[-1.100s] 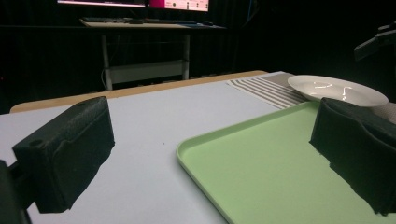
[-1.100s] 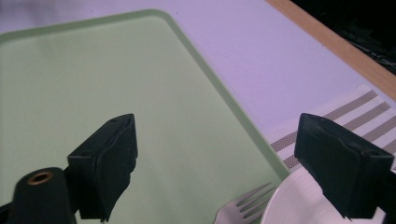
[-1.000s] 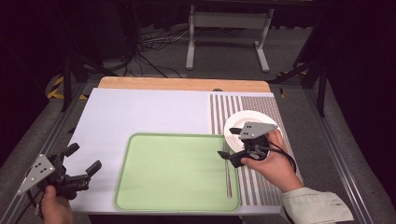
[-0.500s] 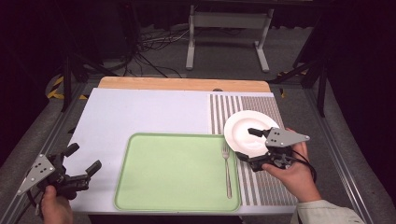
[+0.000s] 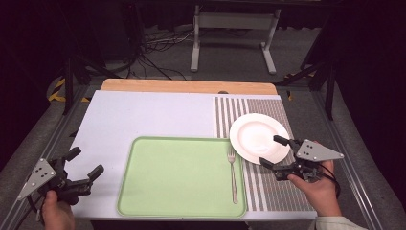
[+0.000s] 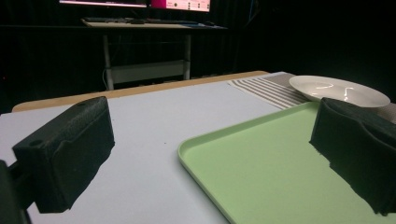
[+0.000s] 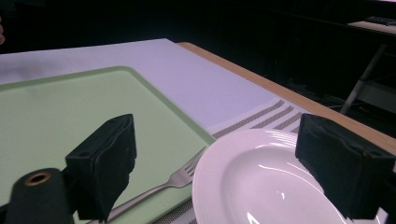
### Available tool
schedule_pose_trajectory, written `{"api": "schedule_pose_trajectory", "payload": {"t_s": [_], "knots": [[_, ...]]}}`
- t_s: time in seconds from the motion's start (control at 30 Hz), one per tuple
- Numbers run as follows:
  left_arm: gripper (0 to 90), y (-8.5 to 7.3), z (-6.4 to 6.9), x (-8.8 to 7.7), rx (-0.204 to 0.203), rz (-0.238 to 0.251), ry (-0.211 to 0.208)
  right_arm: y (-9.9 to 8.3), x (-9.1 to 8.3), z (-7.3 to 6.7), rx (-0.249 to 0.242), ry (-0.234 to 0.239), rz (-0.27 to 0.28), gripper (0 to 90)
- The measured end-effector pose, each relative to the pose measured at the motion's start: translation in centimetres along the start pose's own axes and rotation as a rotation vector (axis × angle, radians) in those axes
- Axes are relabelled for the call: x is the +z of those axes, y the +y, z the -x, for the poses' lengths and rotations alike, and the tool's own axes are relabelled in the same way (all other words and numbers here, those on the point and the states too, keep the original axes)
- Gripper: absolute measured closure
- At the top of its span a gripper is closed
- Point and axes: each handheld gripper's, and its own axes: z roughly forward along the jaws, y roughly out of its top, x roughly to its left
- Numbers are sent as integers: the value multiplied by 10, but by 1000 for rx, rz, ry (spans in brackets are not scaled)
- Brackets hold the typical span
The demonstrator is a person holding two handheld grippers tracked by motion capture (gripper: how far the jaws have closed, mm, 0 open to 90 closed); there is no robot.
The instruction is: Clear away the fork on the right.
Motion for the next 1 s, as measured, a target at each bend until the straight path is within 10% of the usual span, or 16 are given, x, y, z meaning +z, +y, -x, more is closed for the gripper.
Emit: {"api": "schedule_pose_trajectory", "payload": {"t_s": [1.0], "knots": [[3, -2, 0, 2, -2, -1, 2, -71, -19, 10, 107, -77, 4, 139]]}}
